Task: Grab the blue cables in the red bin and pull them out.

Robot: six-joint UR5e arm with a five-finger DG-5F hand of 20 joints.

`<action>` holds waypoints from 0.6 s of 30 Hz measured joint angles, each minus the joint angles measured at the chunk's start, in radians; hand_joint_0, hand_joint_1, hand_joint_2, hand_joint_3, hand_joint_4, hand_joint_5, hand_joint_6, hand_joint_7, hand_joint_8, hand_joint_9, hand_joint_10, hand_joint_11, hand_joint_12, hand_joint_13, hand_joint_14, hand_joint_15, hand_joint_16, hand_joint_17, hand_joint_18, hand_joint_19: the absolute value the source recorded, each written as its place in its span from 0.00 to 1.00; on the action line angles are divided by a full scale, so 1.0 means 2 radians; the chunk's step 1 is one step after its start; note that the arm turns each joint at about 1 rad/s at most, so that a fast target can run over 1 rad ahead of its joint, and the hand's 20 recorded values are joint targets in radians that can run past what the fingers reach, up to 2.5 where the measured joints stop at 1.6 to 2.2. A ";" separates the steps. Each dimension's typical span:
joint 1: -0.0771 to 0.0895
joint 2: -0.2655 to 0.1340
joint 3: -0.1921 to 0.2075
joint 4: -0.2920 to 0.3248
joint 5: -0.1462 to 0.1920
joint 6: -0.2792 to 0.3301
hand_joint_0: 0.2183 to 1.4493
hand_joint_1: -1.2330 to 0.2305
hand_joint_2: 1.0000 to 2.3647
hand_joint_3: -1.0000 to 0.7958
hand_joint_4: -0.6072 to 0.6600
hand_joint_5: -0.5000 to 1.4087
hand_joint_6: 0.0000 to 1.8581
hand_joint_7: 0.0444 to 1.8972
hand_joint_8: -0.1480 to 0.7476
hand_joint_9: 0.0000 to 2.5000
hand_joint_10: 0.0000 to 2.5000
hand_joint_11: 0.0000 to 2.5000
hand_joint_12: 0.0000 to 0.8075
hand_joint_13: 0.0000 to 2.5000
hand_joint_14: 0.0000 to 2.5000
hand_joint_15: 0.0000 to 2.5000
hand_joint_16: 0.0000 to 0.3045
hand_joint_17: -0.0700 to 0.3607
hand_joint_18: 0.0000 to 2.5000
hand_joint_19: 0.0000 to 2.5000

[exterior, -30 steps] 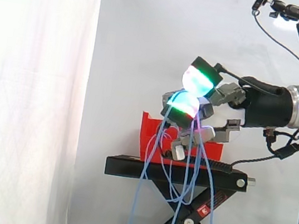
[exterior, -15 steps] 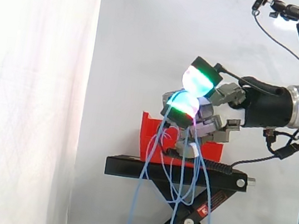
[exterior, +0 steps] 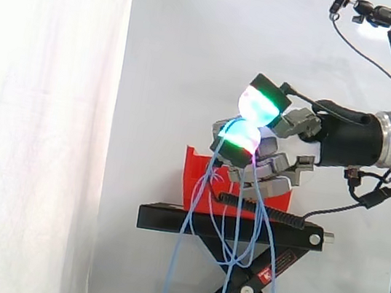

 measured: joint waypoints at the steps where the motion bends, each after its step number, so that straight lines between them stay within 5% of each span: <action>1: 0.000 0.000 0.000 0.000 0.000 0.000 0.62 0.13 0.00 0.05 0.52 0.56 0.62 0.23 0.43 0.25 1.00 0.51 0.41 0.34 1.00 0.51 0.13 0.36 0.56 0.73; 18: 0.000 0.000 0.000 0.000 0.000 0.000 0.62 0.13 0.00 0.05 0.52 0.55 0.64 0.23 0.41 0.24 1.00 0.52 0.41 0.33 1.00 0.51 0.12 0.36 0.56 0.75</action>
